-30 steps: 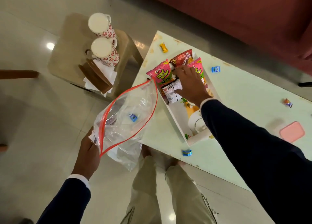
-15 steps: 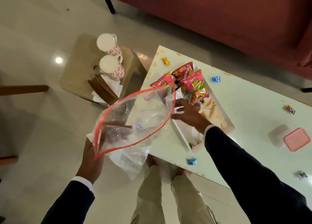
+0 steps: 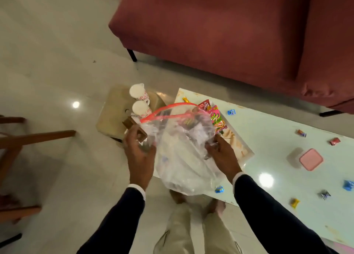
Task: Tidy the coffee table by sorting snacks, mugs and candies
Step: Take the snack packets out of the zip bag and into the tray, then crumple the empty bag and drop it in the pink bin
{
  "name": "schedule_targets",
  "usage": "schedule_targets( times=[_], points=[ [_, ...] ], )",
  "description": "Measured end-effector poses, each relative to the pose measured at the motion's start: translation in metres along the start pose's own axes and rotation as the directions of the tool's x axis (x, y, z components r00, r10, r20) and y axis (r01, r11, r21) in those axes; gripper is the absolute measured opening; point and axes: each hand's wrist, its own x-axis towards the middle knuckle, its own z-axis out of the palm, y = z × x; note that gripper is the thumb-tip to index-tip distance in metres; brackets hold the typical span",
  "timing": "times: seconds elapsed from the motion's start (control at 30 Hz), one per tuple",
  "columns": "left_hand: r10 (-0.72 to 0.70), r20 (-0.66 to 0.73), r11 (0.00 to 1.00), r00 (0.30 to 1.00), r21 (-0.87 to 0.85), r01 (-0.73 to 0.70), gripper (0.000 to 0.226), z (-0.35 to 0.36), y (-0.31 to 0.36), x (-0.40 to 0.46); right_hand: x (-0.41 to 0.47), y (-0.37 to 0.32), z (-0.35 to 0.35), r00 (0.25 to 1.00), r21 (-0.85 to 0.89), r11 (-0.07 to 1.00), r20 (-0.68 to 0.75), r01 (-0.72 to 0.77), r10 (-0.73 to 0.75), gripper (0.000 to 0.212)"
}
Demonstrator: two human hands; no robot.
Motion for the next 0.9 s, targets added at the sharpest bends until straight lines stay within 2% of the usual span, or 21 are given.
schedule_targets(
  times=[0.03,0.07,0.13,0.2,0.23,0.3,0.37,0.4,0.47,0.53,0.6,0.63,0.67,0.7,0.77,0.8,0.83,0.87,0.9],
  points=[
    [0.167,0.108,0.983,0.98,0.051,-0.173,0.06,-0.003,0.002,-0.007,-0.01,-0.004,-0.005,1.0,0.005,1.0,-0.025,0.013,-0.012,0.008],
    [0.258,0.265,0.96,0.929,0.036,-0.277,0.064,-0.002,0.006,-0.013,-0.018,-0.008,-0.01,0.999,0.029,0.999,-0.022,0.036,-0.035,0.011],
    [0.31,0.569,0.904,0.761,0.071,-0.421,0.092,0.003,0.014,-0.024,-0.04,-0.017,-0.02,0.993,0.158,0.985,0.087,0.068,-0.083,0.018],
    [0.263,0.76,0.799,0.594,0.174,-0.576,0.126,0.016,0.023,-0.034,-0.067,-0.028,-0.033,0.959,0.404,0.914,0.267,-0.022,-0.095,0.023],
    [0.223,0.812,0.77,0.54,0.192,-0.609,0.134,0.023,0.026,-0.035,-0.076,-0.033,-0.035,0.933,0.541,0.834,0.344,-0.11,-0.1,0.03],
    [0.169,0.864,0.814,0.474,0.148,-0.562,0.135,0.038,0.036,-0.047,-0.098,-0.039,-0.052,0.906,0.707,0.677,0.4,-0.206,-0.141,0.04],
    [0.097,0.878,0.864,0.468,0.159,-0.477,0.125,0.058,0.045,-0.062,-0.116,-0.041,-0.071,0.919,0.787,0.583,0.358,-0.201,-0.167,0.036],
    [0.056,0.874,0.852,0.483,0.211,-0.479,0.116,0.067,0.049,-0.069,-0.121,-0.039,-0.081,0.94,0.807,0.564,0.308,-0.175,-0.148,0.029],
    [0.017,0.851,0.762,0.524,0.329,-0.558,0.088,0.084,0.052,-0.086,-0.136,-0.031,-0.102,0.994,0.759,0.649,0.097,-0.047,-0.042,0.017],
    [0.019,0.803,0.697,0.595,0.416,-0.584,0.059,0.094,0.055,-0.102,-0.156,-0.008,-0.127,0.978,0.601,0.79,-0.208,0.118,0.012,0.022],
    [-0.018,0.757,0.723,0.654,0.461,-0.514,0.042,0.099,0.057,-0.119,-0.182,0.019,-0.153,0.888,0.37,0.887,-0.452,0.277,-0.089,0.042],
    [-0.028,0.754,0.728,0.656,0.465,-0.504,0.038,0.103,0.059,-0.133,-0.198,0.035,-0.167,0.85,0.213,0.911,-0.481,0.353,-0.217,0.057],
    [-0.018,0.779,0.719,0.627,0.446,-0.533,0.037,0.106,0.064,-0.152,-0.214,0.05,-0.178,0.836,0.034,0.913,-0.416,0.407,-0.357,0.078],
    [0.015,0.822,0.708,0.569,0.393,-0.587,0.036,0.109,0.07,-0.175,-0.231,0.065,-0.186,0.83,-0.147,0.88,-0.292,0.451,-0.475,0.099],
    [0.146,0.904,0.714,0.401,0.184,-0.676,0.034,0.116,0.084,-0.228,-0.261,0.093,-0.195,0.83,-0.427,0.755,-0.018,0.497,-0.557,0.127],
    [0.224,0.919,0.724,0.325,0.066,-0.686,0.03,0.121,0.092,-0.257,-0.277,0.109,-0.2,0.843,-0.441,0.742,0.066,0.504,-0.533,0.129],
    [0.303,0.908,0.737,0.29,-0.03,-0.675,0.024,0.127,0.098,-0.286,-0.292,0.125,-0.207,0.865,-0.366,0.79,0.101,0.491,-0.491,0.124],
    [0.381,0.879,0.751,0.288,-0.112,-0.651,0.02,0.135,0.103,-0.312,-0.306,0.142,-0.215,0.888,-0.224,0.86,0.088,0.458,-0.451,0.111],
    [0.445,0.84,0.762,0.311,-0.172,-0.625,0.025,0.143,0.108,-0.33,-0.316,0.157,-0.222,0.911,-0.09,0.906,0.044,0.413,-0.411,0.093]
  ],
)
